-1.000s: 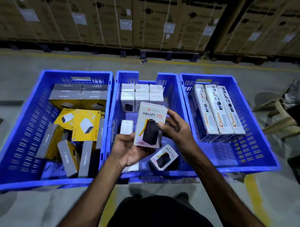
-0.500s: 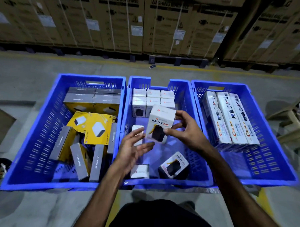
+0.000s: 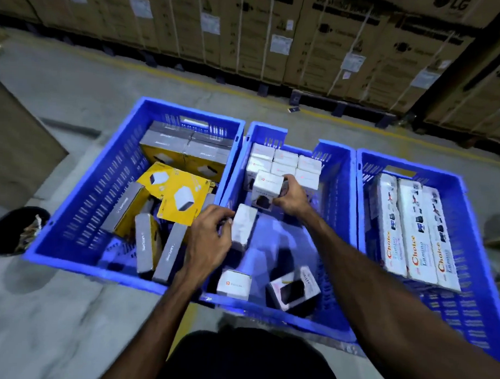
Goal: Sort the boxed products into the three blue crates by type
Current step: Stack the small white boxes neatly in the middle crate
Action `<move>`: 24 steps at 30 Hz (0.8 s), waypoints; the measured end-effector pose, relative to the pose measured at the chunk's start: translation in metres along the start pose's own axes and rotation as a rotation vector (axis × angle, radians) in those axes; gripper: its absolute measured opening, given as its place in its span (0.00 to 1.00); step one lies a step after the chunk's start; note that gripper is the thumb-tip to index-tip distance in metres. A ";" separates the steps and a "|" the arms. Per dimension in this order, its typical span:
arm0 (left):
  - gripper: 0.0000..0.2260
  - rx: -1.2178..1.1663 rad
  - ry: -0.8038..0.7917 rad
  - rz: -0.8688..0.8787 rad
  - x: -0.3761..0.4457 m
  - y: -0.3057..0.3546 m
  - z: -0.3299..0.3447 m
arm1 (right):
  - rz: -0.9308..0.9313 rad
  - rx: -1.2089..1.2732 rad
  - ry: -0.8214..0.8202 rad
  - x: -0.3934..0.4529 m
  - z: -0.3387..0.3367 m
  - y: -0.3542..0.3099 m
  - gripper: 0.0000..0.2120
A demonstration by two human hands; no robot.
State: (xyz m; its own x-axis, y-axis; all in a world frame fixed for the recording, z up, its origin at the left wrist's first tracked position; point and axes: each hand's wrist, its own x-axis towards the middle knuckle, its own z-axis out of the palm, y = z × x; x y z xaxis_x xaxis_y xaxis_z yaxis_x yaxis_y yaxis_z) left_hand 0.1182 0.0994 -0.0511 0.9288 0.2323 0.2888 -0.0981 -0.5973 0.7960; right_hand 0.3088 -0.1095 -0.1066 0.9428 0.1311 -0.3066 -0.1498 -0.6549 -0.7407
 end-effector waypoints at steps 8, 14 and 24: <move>0.05 0.126 -0.033 0.012 0.003 0.005 0.002 | -0.026 0.021 0.046 -0.008 0.036 -0.029 0.27; 0.04 0.138 -0.037 -0.016 0.002 0.007 0.002 | 0.068 0.139 0.069 -0.008 0.040 -0.003 0.10; 0.03 0.126 -0.043 -0.038 0.001 0.009 0.001 | 0.077 0.019 -0.146 -0.021 0.031 -0.011 0.21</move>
State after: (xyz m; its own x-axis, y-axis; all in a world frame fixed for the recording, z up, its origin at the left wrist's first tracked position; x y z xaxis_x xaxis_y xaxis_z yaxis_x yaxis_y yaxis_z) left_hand 0.1187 0.0941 -0.0443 0.9458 0.2245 0.2346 -0.0200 -0.6808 0.7322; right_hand 0.2817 -0.0824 -0.1108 0.8753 0.1888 -0.4452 -0.2266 -0.6532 -0.7225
